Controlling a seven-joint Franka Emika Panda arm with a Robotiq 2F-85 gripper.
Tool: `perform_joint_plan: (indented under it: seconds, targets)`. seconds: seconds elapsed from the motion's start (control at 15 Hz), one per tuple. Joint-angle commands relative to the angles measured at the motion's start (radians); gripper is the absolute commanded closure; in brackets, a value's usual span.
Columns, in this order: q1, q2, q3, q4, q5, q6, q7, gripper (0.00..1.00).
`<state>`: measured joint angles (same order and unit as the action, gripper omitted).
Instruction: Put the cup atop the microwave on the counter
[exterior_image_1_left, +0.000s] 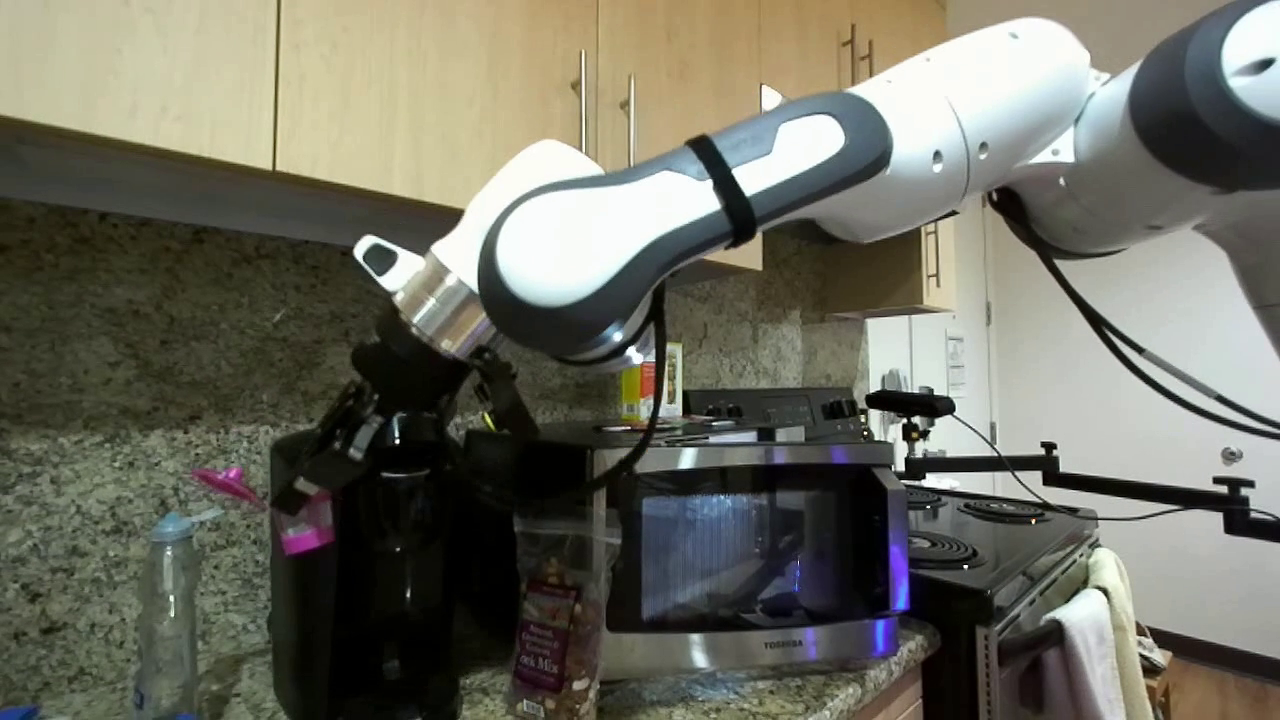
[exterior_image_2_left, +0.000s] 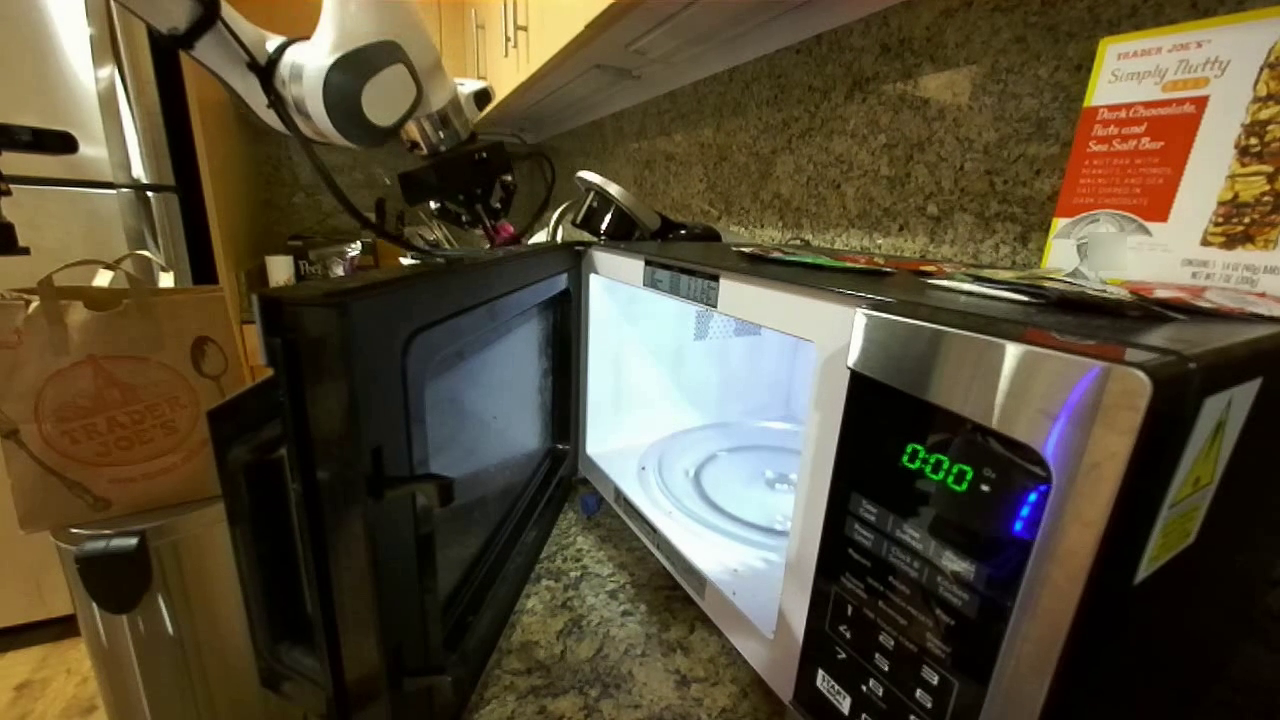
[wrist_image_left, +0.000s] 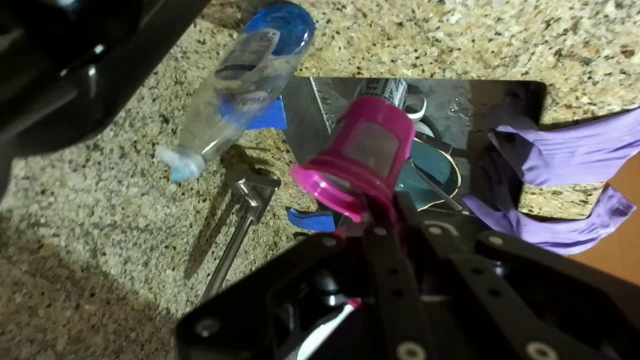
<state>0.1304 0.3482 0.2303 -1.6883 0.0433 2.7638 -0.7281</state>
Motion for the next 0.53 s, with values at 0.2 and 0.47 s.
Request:
perform_joint_plan:
  seconds: [0.2, 0.47]
  targets:
    - [-0.022, 0.096, 0.027, -0.159, 0.133, 0.277, 0.036, 0.93]
    - [-0.024, 0.136, 0.033, -0.206, 0.154, 0.378, 0.094, 0.93]
